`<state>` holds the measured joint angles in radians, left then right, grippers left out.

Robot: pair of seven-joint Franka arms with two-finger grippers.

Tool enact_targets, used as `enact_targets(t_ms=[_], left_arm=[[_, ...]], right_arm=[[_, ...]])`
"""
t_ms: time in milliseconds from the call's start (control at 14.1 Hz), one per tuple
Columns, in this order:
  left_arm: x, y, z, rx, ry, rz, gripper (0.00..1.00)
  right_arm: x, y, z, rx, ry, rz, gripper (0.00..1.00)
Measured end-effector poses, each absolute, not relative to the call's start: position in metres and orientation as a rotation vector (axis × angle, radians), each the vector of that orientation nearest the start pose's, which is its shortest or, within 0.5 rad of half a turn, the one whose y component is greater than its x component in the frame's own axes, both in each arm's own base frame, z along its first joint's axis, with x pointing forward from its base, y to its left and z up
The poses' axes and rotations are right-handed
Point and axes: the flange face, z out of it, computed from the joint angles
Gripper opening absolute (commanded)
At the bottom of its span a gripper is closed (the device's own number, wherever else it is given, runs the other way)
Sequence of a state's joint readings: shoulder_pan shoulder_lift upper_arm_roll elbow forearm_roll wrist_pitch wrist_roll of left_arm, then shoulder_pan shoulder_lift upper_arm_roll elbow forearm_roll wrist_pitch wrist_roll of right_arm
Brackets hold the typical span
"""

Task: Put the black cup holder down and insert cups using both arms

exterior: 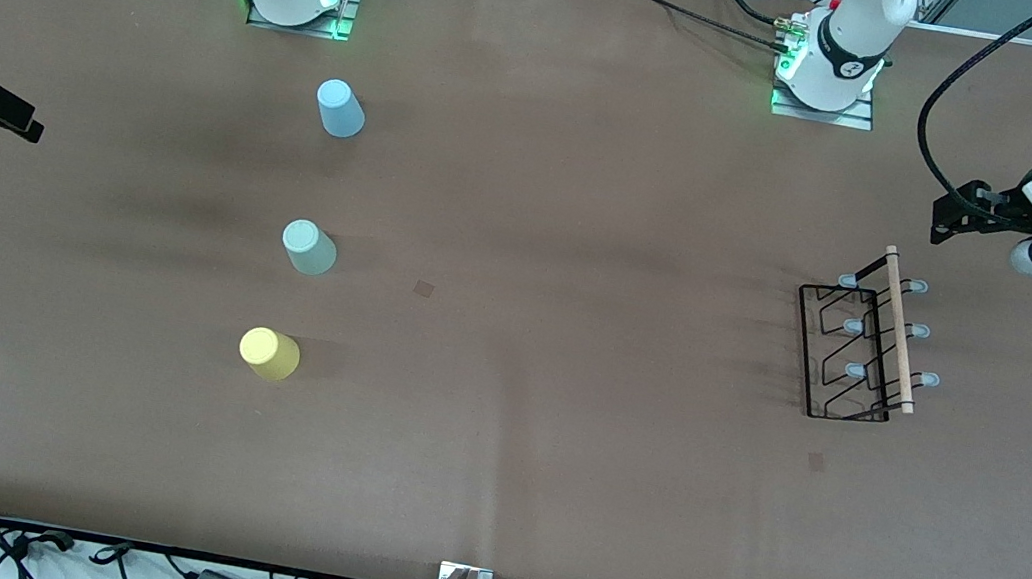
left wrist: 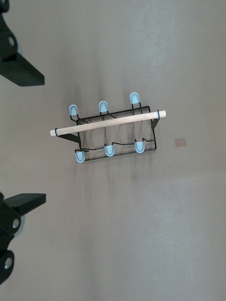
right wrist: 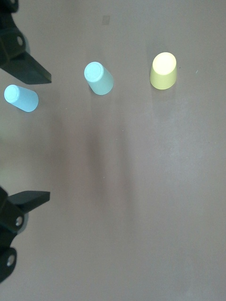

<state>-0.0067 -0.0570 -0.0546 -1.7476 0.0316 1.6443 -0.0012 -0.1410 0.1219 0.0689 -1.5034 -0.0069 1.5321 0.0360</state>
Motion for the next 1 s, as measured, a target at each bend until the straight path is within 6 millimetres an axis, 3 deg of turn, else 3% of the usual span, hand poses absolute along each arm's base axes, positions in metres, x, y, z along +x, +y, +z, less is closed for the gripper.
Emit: enact_targets(t_ms=[498,783,996], left_arm=[[0.538,-0.031,0.578,-3.103,0.098,0.070,1.00],[0.537,-0.030,0.578,-3.103,0.098,0.075,1.00],[0.537,-0.029,0.571,-3.101,0.093,0.126,1.00]], right_arm=[[0.586,-0.044,0.574,-3.125,0.157,0.186,1.00],[0.590,-0.031,0.535,-3.102,0.114,0.393,1.00],[0.594,-0.018,0.500,-3.098,0.078,0.436,1.00]])
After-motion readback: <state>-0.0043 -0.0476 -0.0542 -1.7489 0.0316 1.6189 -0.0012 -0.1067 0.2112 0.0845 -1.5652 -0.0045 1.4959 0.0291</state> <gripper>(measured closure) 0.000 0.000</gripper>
